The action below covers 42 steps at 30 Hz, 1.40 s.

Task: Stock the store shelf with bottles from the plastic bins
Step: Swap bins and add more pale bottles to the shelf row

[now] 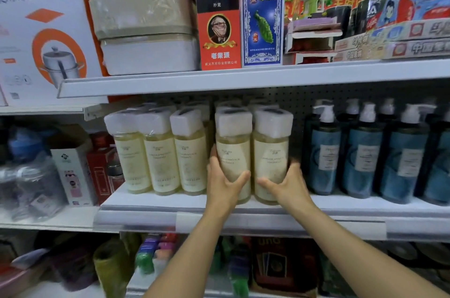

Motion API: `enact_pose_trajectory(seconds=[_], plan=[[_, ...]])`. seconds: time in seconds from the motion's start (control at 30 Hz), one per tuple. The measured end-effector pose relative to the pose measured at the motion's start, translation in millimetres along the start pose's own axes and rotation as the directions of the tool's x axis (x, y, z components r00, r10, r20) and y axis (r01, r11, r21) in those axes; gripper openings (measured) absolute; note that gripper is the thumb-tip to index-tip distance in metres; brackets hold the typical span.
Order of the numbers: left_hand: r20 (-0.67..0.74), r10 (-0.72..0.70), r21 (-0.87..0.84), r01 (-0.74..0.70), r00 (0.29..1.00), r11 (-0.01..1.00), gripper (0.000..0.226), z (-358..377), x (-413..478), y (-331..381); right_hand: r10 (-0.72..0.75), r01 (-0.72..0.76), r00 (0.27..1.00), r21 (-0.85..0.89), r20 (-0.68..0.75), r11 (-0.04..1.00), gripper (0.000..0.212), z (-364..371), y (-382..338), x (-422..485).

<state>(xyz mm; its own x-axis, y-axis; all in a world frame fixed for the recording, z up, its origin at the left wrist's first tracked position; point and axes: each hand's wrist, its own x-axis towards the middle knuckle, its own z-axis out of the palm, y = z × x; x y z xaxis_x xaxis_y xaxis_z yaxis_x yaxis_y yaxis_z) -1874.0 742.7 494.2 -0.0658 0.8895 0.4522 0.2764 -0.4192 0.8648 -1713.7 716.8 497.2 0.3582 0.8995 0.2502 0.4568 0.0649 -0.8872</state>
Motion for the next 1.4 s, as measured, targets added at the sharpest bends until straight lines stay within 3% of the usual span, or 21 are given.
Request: enact_pose_trajectory(seconds=[0.07, 0.17, 0.3, 0.4, 0.53, 0.63, 0.7, 0.77, 0.9, 0.97, 1.03, 1.17, 1.3, 1.4], plan=[[0.024, -0.012, -0.035, 0.012, 1.0, 0.999, 0.1, -1.6, 1.6, -4.1, 0.029, -0.031, 0.998, 0.037, 0.051, 0.999, 0.097, -2.5, 1.4, 8.0], [0.076, -0.074, -0.09, 0.08, 0.994, 0.993, 0.1, 0.0, 3.0, -4.4, 0.031, -0.07, 0.976, 0.177, 0.214, 0.982, 0.082, -11.6, -3.8, 19.8], [0.098, -0.122, -0.108, 0.132, 0.988, 0.985, 0.075, 1.1, 9.1, -5.3, 0.035, -0.124, 0.951, 0.275, 0.308, 0.954, 0.048, -18.0, -10.2, 24.5], [0.112, -0.117, -0.117, 0.13, 0.987, 0.984, 0.063, 1.7, 17.6, -11.1, 0.04, -0.142, 0.952, 0.321, 0.304, 0.936, 0.046, -12.1, -12.2, 24.1], [0.124, -0.118, -0.136, 0.134, 0.985, 0.982, 0.07, 1.3, 25.5, -20.6, 0.045, -0.164, 0.947, 0.356, 0.318, 0.92, 0.04, -5.7, -11.9, 27.4], [0.092, -0.098, -0.112, 0.108, 0.991, 0.988, 0.069, 2.7, 21.4, -16.9, 0.05, -0.171, 0.939, 0.336, 0.339, 0.926, 0.06, -7.3, -12.2, 29.0], [-0.049, -0.026, 0.011, 0.026, 0.998, 1.0, 0.085, 4.7, 13.2, -12.3, 0.012, -0.137, 0.938, 0.341, 0.346, 0.93, 0.087, -9.0, -11.2, 30.9], [-0.151, 0.11, 0.18, -0.082, 0.982, 0.98, 0.105, 6.8, 7.1, -12.1, -0.024, -0.108, 0.933, 0.346, 0.358, 0.932, 0.098, -10.4, -10.8, 32.5], [-0.191, 0.396, 0.491, -0.262, 0.898, 0.831, 0.094, 9.1, 5.6, -18.9, -0.002, -0.159, 0.921, 0.38, 0.389, 0.911, 0.079, -9.8, -13.1, 34.3], [-0.195, 0.506, 0.651, -0.274, 0.84, 0.708, 0.092, 8.6, 9.8, -23.9, 0.003, -0.164, 0.924, 0.389, 0.383, 0.906, 0.079, -9.8, -12.1, 35.0], [-0.196, 0.531, 0.721, -0.246, 0.824, 0.648, 0.092, 5.7, 11.0, -27.4, -0.01, -0.149, 0.927, 0.392, 0.376, 0.908, 0.085, -8.2, -10.8, 35.3], [-0.225, 0.467, 0.682, -0.204, 0.855, 0.702, 0.093, 2.1, 11.4, -29.0, -0.023, -0.145, 0.922, 0.4, 0.386, 0.905, 0.087, -6.9, -11.2, 38.5], [-0.286, 0.38, 0.541, -0.179, 0.879, 0.822, 0.092, -2.4, 8.2, -28.7, -0.013, -0.165, 0.91, 0.392, 0.414, 0.905, 0.076, 1.1, -15.5, 40.0], [-0.318, 0.266, 0.43, -0.112, 0.91, 0.896, 0.103, -6.8, 6.4, -27.4, -0.031, -0.148, 0.905, 0.384, 0.424, 0.911, 0.078, 12.0, -19.4, 40.7]])
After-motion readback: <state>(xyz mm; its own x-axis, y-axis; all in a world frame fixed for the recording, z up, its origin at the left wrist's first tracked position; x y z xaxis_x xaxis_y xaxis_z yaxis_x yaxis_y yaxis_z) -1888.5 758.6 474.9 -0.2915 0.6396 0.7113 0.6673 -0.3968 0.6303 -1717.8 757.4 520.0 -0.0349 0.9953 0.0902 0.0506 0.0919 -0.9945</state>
